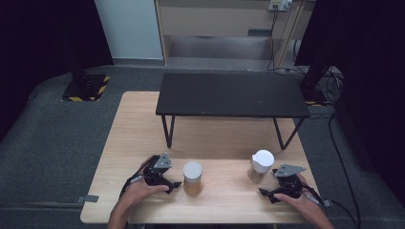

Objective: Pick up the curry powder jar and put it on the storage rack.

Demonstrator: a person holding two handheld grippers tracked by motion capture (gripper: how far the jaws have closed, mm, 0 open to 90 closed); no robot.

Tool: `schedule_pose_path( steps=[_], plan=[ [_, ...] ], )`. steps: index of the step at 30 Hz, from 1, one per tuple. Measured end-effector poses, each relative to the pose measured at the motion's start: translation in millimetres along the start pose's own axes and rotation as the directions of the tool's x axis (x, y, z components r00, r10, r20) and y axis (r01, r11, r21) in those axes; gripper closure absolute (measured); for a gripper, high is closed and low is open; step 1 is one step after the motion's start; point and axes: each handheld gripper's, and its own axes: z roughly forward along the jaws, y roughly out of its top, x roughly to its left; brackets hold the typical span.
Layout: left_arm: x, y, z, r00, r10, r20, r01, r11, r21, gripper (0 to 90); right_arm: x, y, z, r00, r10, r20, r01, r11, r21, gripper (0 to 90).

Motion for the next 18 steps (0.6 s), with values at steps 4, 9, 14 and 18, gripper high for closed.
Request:
schedule_pose_path(
  steps=[4,9,14,18],
  plan=[
    [0.2,-0.4,-0.5,1.0000,0.000,0.002,0.000,1.0000,0.000,0.0,0.0,0.0,0.0,1.0000,0.000,0.000,0.000,1.000,0.000,1.2],
    [0.2,-1.7,-1.4,1.0000,-0.002,0.003,0.002,1.0000,-0.002,0.0,0.0,0.0,0.0,1.0000,0.000,0.000,0.000,1.000,0.000,1.2],
    [-4.9,-1.2,-6.9,0.9999,0.011,0.004,-0.011,0.9999,0.000,1.2,0.0,0.1,0.0,1.0000,0.000,0.000,0.000,1.000,0.000,1.2],
    [-5.4,-2.9,-12.9,0.9999,0.013,0.003,-0.013,0.9997,-0.021,1.2,0.0,0.0,0.0,1.0000,0.000,0.000,0.000,1.000,0.000,1.2]
  ],
)
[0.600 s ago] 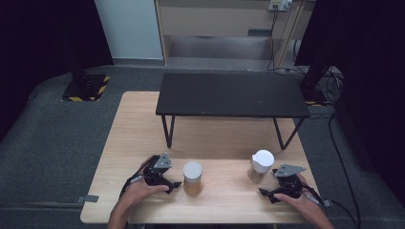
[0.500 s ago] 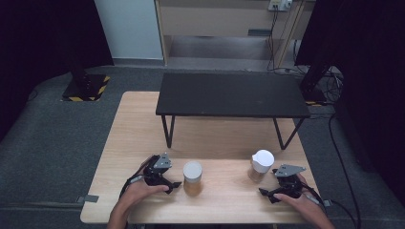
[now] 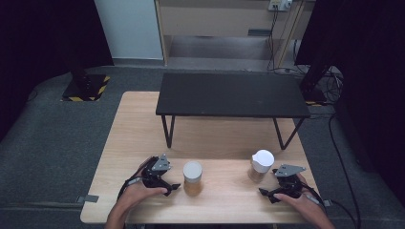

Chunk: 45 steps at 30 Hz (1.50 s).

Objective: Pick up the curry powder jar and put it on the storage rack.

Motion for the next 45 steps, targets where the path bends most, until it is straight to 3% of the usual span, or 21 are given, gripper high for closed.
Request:
schedule_pose_path(
  steps=[16,27,45],
  plan=[
    [-3.5,-0.2,-13.9,0.9990,0.023,0.038,-0.021,0.9991,-0.038,1.5,0.0,0.0,0.0,1.0000,0.000,0.000,0.000,1.000,0.000,1.2],
    [-11.4,9.5,-18.5,0.9948,0.078,0.066,-0.074,0.9955,-0.059,1.5,0.0,0.1,0.0,1.0000,0.000,0.000,0.000,1.000,0.000,1.2],
    [-14.6,12.5,-23.3,0.9910,0.099,0.090,-0.088,0.9885,-0.123,1.7,-0.1,0.1,0.0,1.0000,0.000,0.000,0.000,1.000,0.001,1.2]
  ],
)
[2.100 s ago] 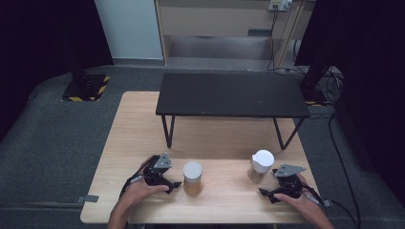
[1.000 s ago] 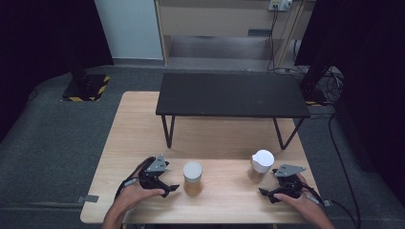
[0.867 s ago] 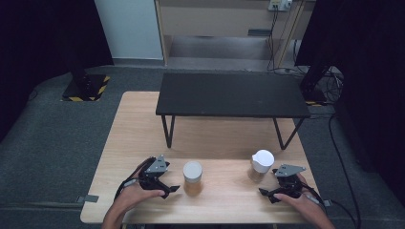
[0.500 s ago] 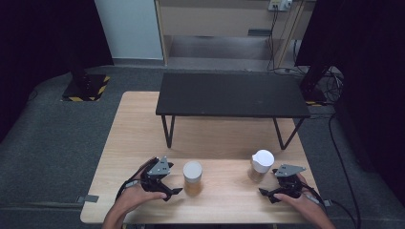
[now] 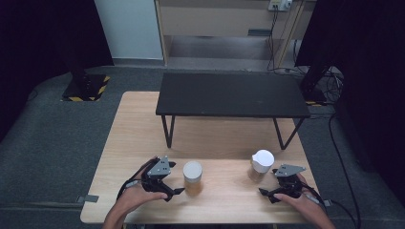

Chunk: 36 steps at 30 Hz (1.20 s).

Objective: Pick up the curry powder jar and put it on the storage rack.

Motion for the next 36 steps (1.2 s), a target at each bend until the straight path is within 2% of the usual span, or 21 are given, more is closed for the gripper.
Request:
schedule_pose_path(
  steps=[6,21,36],
  plan=[
    [-1.5,2.3,1.8,1.0000,0.007,0.006,-0.007,1.0000,-0.002,1.7,0.0,0.0,0.0,1.0000,0.000,0.000,0.000,1.000,0.000,1.2],
    [-5.2,5.9,8.1,0.9995,0.013,0.027,-0.012,0.9989,-0.046,1.4,0.0,0.0,0.0,1.0000,0.000,0.000,0.000,1.000,0.000,1.2],
    [-6.7,6.4,13.4,0.9992,0.003,0.039,0.000,0.9961,-0.088,1.4,0.0,0.0,0.0,1.0000,0.000,0.000,0.000,1.000,0.000,1.2]
  ],
)
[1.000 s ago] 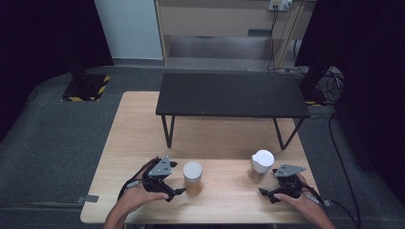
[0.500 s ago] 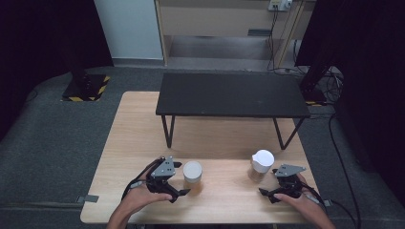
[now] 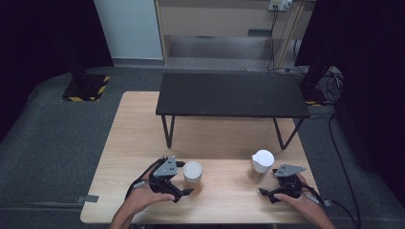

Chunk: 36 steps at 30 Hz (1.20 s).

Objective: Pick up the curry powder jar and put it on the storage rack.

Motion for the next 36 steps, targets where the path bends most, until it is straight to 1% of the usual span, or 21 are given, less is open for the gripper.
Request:
schedule_pose_path(
  steps=[4,12,24,29,31,32,33,36],
  plan=[
    [-0.7,0.6,2.0,1.0000,-0.006,0.002,0.006,0.9999,-0.013,1.9,0.0,0.0,0.0,1.0000,0.000,0.000,0.000,1.000,0.000,1.2],
    [-4.1,2.5,6.1,0.9998,-0.015,-0.010,0.014,0.9994,-0.032,3.8,0.0,0.0,0.0,1.0000,0.000,0.000,0.000,1.000,0.000,1.2],
    [-5.5,1.8,8.7,0.9996,-0.028,-0.010,0.027,0.9977,-0.062,8.8,0.0,0.0,0.0,1.0000,0.000,0.000,0.000,1.000,0.000,1.2],
    [-6.7,1.2,9.2,0.9994,-0.031,-0.016,0.030,0.9965,-0.079,14.3,0.1,0.0,0.0,1.0000,0.000,0.000,0.000,1.000,0.000,1.2],
    [-6.5,1.2,9.8,0.9995,-0.028,-0.016,0.027,0.9964,-0.080,18.3,0.0,0.0,0.0,1.0000,0.000,0.000,0.000,1.000,0.000,1.2],
    [-7.1,1.4,10.1,0.9993,-0.028,-0.024,0.026,0.9966,-0.079,20.4,0.1,0.0,0.0,1.0000,0.000,0.000,0.000,1.000,0.000,1.2],
    [-6.8,1.0,10.3,0.9991,-0.033,-0.025,0.031,0.9963,-0.080,22.6,0.0,0.0,0.0,1.0000,0.000,0.000,0.000,1.000,0.000,1.2],
    [-5.2,0.5,10.7,0.9995,-0.031,-0.010,0.030,0.9959,-0.085,28.1,0.1,0.0,0.0,1.0000,0.000,0.000,0.000,1.000,0.000,1.2]
  ],
)
